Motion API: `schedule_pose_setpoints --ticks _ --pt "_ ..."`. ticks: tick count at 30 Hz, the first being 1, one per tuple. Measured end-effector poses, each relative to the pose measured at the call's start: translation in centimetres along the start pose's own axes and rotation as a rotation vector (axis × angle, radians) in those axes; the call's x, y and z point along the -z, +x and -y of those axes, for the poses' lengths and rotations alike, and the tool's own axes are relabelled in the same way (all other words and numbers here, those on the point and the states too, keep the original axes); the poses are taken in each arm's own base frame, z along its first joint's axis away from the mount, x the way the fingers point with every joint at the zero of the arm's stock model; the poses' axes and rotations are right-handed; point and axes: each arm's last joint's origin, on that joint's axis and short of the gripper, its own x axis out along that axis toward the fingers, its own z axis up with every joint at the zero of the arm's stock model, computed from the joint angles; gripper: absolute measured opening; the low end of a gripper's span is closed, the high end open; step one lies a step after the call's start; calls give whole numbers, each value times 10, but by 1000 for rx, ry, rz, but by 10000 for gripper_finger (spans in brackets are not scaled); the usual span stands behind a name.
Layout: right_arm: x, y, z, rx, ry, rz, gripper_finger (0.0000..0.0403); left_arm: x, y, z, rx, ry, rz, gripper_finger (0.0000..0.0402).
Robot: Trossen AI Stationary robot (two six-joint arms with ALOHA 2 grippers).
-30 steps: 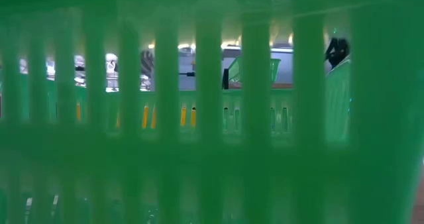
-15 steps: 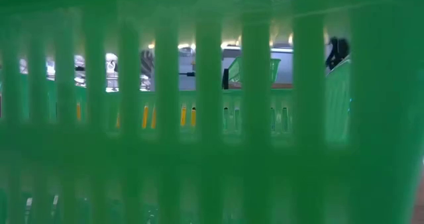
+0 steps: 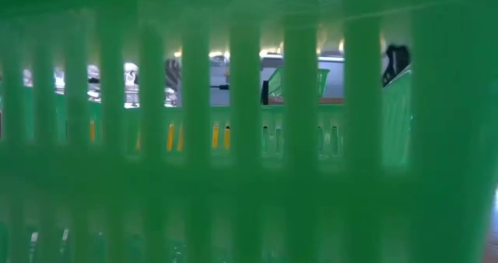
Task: Stack baskets on shelf by color
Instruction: Put the top right yellow bin on the shelf
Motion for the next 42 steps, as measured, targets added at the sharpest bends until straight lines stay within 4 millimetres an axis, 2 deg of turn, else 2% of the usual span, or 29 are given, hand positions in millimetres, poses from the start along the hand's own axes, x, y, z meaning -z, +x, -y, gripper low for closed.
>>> schedule_pose_setpoints --ticks 6,12,17,22,28,33,42 --pt "-4 -49 -20 -9 20 -16 5 0 0 0 -1 3 0 69" --pt "7 -117 -40 -5 42 -30 4 0 0 0 -2 10 -3 69" --pt "15 -171 -43 43 98 146 2 0 0 0 -4 11 -4 69" --pt "11 -203 -39 80 192 373 2 0 0 0 -4 10 -3 69" --pt "-4 -216 -23 193 299 548 1 0 0 0 -4 10 -3 69" --pt "-27 -210 -5 268 353 583 1 0 0 0 -3 9 -2 69" --pt "-80 -192 19 127 316 536 0 1 -2 3 6 16 3 69"
